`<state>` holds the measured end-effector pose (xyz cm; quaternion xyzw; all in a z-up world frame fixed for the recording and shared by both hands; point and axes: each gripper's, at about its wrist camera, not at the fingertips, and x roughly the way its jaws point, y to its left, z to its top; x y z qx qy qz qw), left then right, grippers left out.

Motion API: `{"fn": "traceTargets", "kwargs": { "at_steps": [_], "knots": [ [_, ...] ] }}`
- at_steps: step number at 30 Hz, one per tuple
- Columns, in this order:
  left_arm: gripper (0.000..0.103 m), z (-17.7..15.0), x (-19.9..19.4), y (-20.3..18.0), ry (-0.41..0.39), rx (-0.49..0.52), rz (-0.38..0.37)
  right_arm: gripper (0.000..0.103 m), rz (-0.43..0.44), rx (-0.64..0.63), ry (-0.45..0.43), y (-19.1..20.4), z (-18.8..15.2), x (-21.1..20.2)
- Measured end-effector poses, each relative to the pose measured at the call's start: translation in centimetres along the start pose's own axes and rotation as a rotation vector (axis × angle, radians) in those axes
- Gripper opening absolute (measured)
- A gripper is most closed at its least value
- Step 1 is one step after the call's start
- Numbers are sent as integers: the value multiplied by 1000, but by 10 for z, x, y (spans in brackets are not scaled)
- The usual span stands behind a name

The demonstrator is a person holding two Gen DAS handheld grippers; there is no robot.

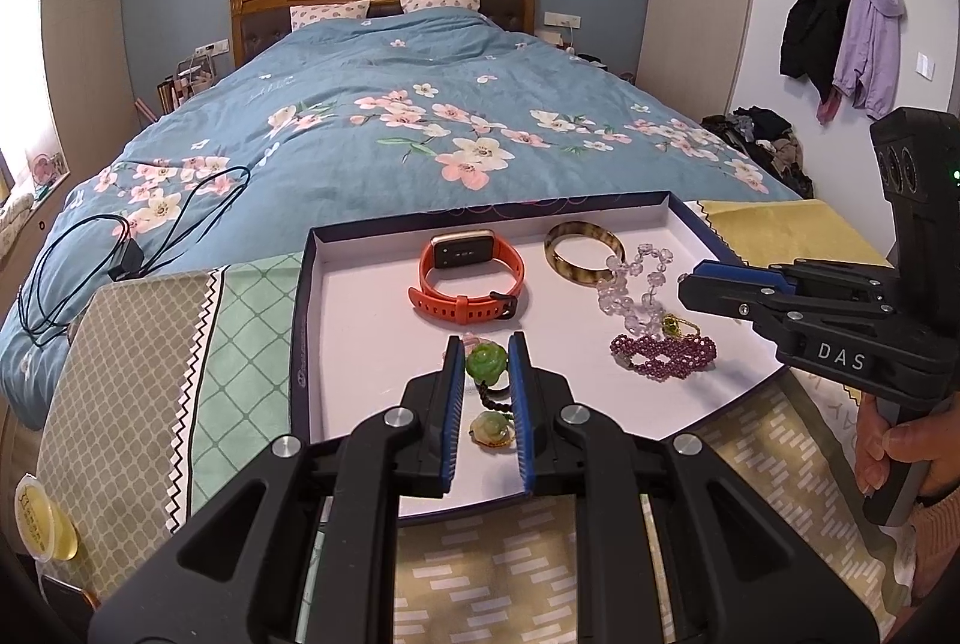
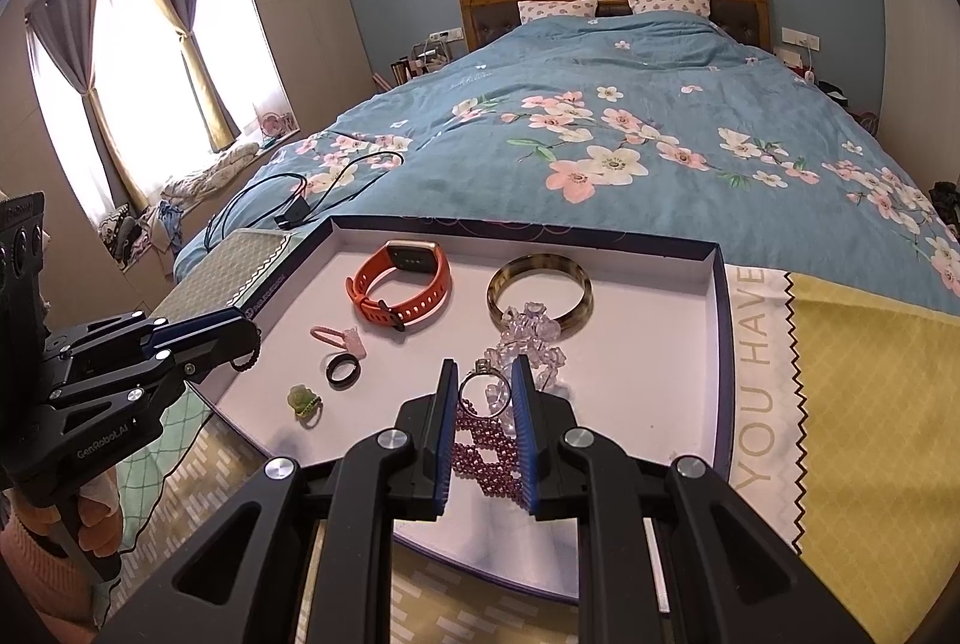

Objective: Organize jewelry
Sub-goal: 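Lower the silver ring into the box with the right tool while the left tool lowers the green ring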

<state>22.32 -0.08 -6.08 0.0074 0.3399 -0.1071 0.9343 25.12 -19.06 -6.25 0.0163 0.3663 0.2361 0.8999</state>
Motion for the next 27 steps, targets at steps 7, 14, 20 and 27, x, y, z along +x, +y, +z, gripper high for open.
{"fn": "traceTargets", "kwargs": {
  "at_steps": [7,14,20,27],
  "knots": [
    [15,1,3,1,4,-5,4,16,-6,4,8,0,0,4],
    [15,1,7,2,13,-17,16,16,-15,6,22,0,0,11],
    [15,0,15,6,31,-30,24,16,-21,9,30,-1,0,15],
    [15,-1,22,9,45,-43,30,16,-32,15,38,-3,0,21]
  ]
}}
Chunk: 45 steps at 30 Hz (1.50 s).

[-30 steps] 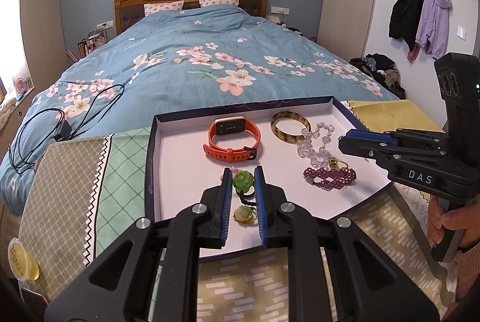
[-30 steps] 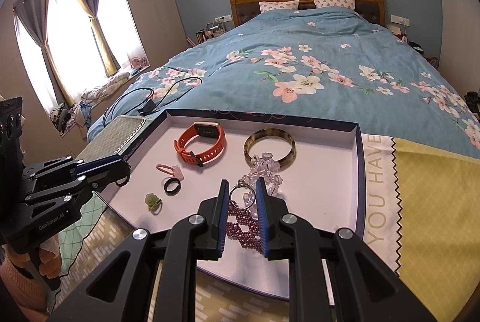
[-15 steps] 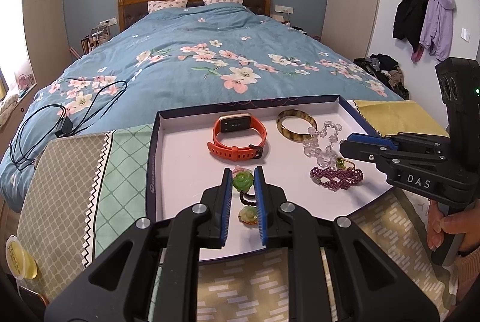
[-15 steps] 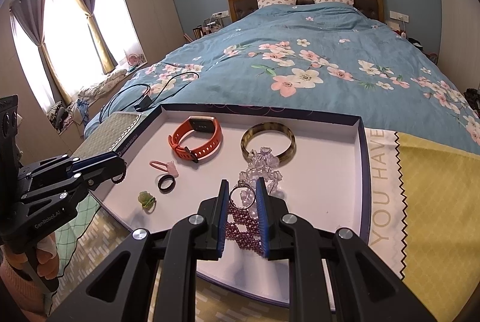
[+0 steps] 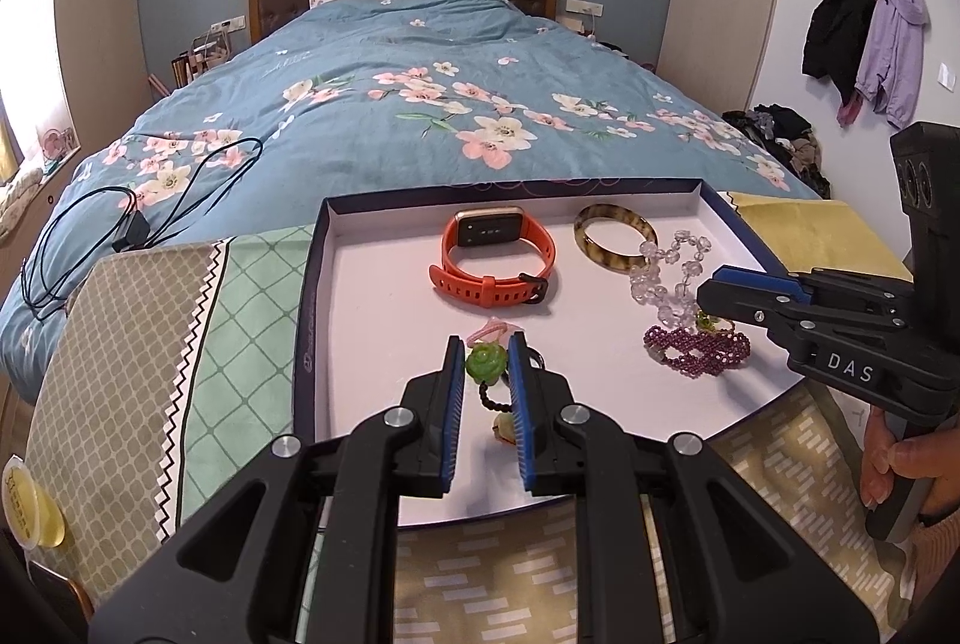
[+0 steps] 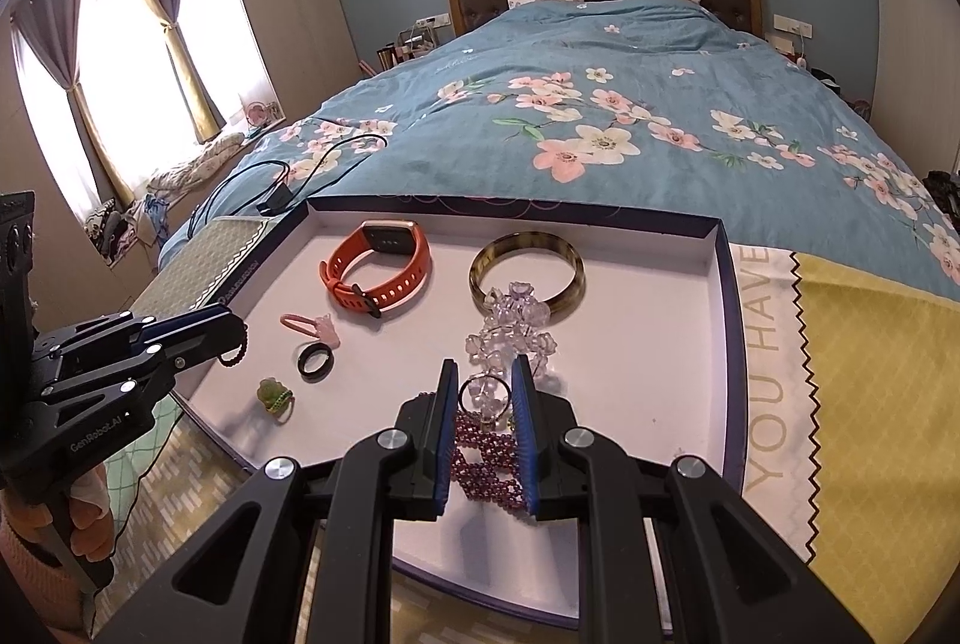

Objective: Organize jewelry

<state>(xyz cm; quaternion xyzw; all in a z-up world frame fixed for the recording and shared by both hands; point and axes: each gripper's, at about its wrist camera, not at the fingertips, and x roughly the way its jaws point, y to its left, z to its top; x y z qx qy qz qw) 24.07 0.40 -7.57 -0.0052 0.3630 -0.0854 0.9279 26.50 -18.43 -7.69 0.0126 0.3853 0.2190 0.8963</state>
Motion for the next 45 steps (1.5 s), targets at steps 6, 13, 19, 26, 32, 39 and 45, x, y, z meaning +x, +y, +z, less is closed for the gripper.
{"fn": "traceTargets", "kwargs": {
  "at_steps": [6,13,19,26,32,39,45],
  "knots": [
    [15,-2,5,0,10,6,4,16,-12,6,4,-2,0,3],
    [16,-5,11,-2,22,14,17,16,-20,7,19,-4,-1,8],
    [28,-6,11,-2,24,3,16,26,-21,13,14,-4,-4,5],
    [61,-7,-6,3,-14,-26,5,51,-21,21,-23,-5,-6,-11],
    [95,-11,-34,-2,-73,-13,17,80,-41,-9,-88,5,-12,-38],
    [97,-25,-80,-3,-162,-19,32,96,-111,-60,-197,17,-31,-77],
    [97,-48,-118,-6,-271,-37,86,96,-136,-95,-279,26,-53,-105]
  ]
}}
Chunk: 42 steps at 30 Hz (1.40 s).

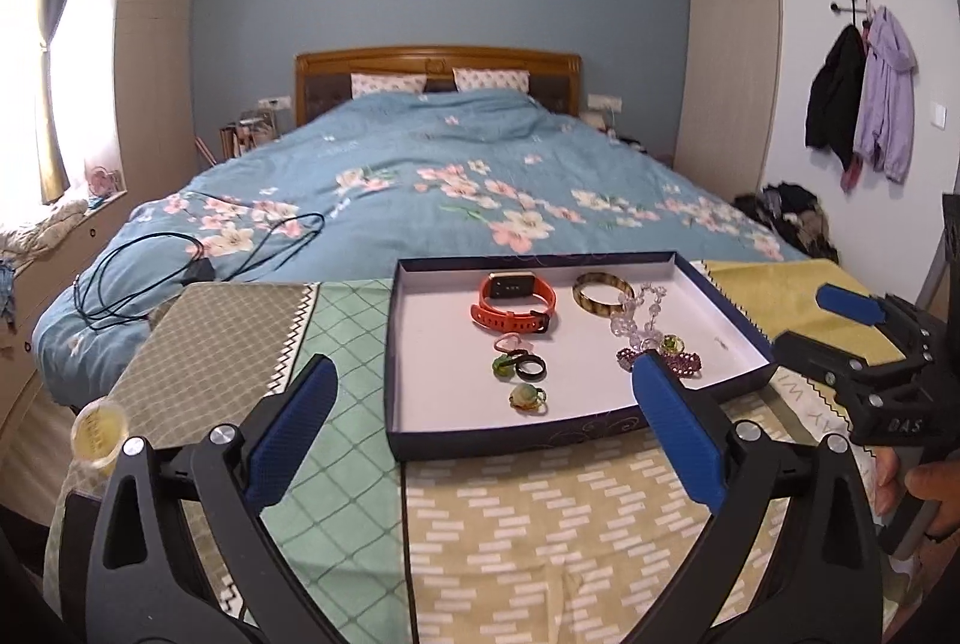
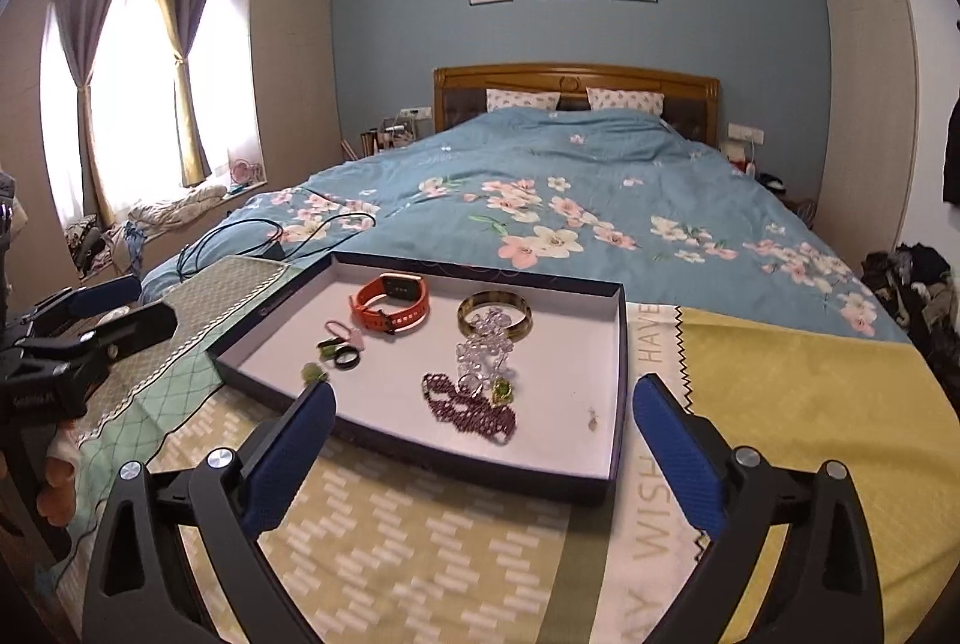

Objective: Organize jewelry

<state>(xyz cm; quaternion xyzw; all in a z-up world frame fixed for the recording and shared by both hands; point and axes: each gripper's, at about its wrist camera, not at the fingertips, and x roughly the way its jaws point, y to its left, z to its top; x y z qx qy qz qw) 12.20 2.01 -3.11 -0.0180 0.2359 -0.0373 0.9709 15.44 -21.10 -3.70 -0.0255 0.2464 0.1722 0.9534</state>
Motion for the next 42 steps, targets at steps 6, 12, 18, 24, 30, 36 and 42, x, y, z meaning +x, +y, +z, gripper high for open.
{"fn": "traceTargets", "kwargs": {
  "at_steps": [6,12,18,24,30,36,42],
  "knots": [
    [97,-9,-34,-5,-82,13,28,96,-21,-34,-91,13,-12,-33],
    [97,-17,-72,-4,-176,-4,57,96,-68,-16,-178,15,-18,-63],
    [97,-17,-95,-7,-232,-24,48,96,-107,18,-238,13,-23,-83],
    [97,-17,-109,-18,-254,-14,38,96,-113,7,-244,20,-26,-87],
    [97,-19,-118,-26,-272,-12,26,96,-115,5,-275,26,-28,-97],
    [97,-23,-126,-31,-283,3,30,96,-114,11,-280,29,-29,-99],
    [97,-24,-132,-32,-299,2,31,96,-111,10,-292,30,-31,-102]
  ]
}}
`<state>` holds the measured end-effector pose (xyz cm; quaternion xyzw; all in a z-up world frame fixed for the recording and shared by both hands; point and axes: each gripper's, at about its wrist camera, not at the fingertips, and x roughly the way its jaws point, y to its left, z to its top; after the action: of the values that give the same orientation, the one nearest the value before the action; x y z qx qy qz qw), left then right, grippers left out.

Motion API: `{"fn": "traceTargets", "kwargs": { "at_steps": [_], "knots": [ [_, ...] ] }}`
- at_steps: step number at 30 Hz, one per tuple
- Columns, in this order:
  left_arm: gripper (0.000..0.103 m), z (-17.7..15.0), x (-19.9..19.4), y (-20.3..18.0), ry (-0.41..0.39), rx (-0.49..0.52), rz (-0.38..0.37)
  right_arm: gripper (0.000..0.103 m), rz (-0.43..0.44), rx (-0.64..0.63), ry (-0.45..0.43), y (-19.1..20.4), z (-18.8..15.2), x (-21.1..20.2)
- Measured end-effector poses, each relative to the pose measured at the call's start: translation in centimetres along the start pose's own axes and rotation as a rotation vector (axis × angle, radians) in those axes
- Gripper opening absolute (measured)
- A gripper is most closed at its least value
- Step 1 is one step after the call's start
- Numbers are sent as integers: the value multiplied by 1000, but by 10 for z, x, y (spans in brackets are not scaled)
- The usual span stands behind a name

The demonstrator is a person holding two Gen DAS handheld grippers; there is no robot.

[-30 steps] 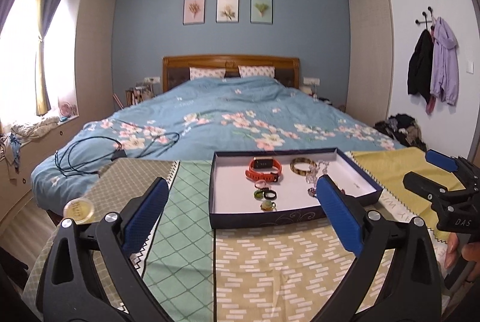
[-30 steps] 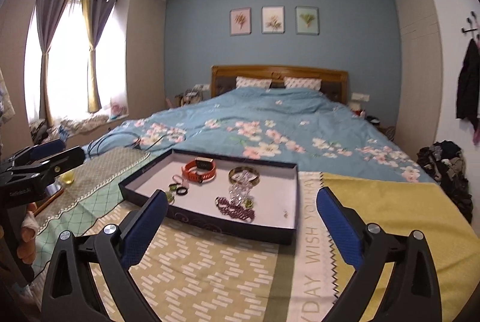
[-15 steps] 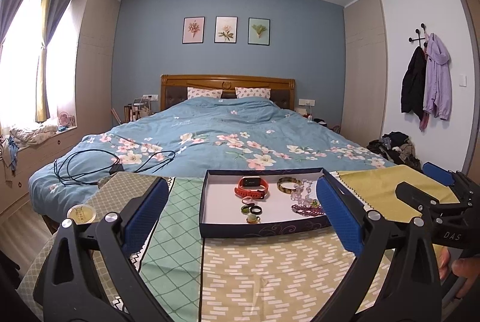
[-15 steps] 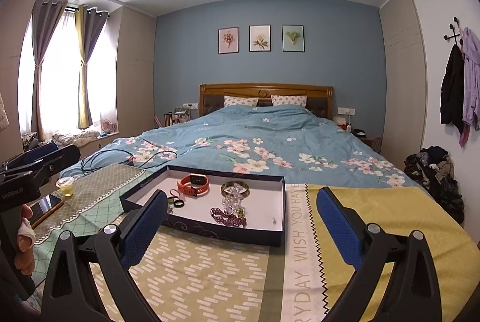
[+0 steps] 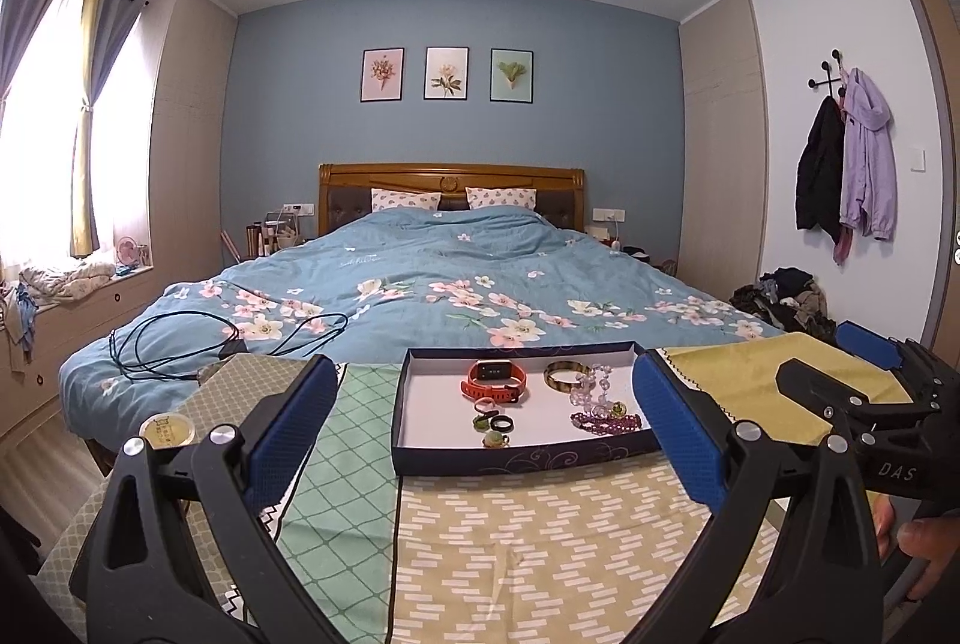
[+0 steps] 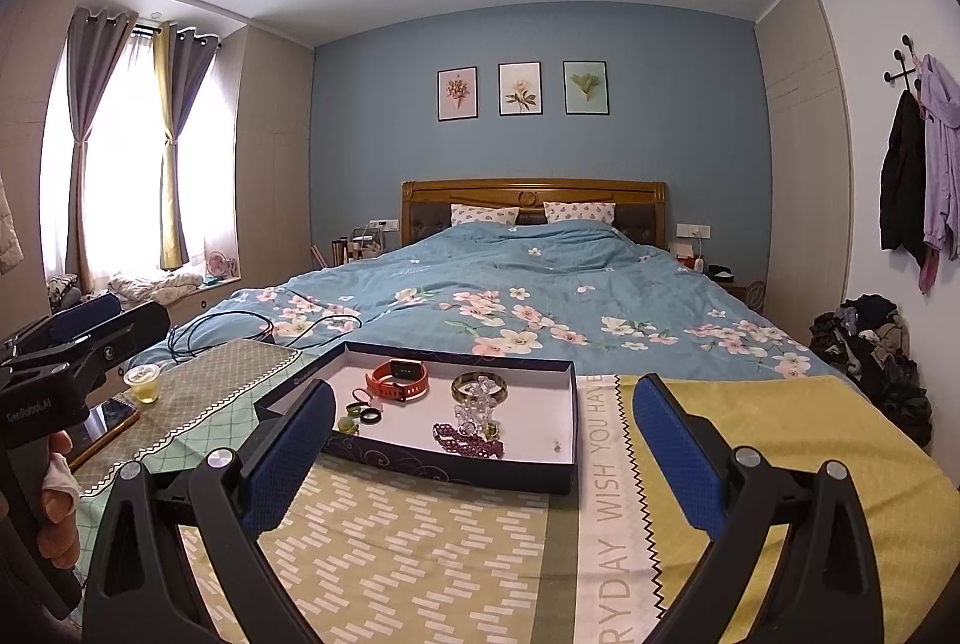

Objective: Organize jewelry

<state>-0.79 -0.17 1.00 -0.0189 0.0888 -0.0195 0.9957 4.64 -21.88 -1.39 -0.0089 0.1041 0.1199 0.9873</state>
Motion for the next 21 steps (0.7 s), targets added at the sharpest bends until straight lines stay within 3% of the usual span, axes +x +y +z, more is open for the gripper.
{"fn": "traceTargets", "kwargs": {
  "at_steps": [21],
  "knots": [
    [97,0,-9,1,-9,-8,-7,96,12,3,-7,2,-1,-4]
  ]
}}
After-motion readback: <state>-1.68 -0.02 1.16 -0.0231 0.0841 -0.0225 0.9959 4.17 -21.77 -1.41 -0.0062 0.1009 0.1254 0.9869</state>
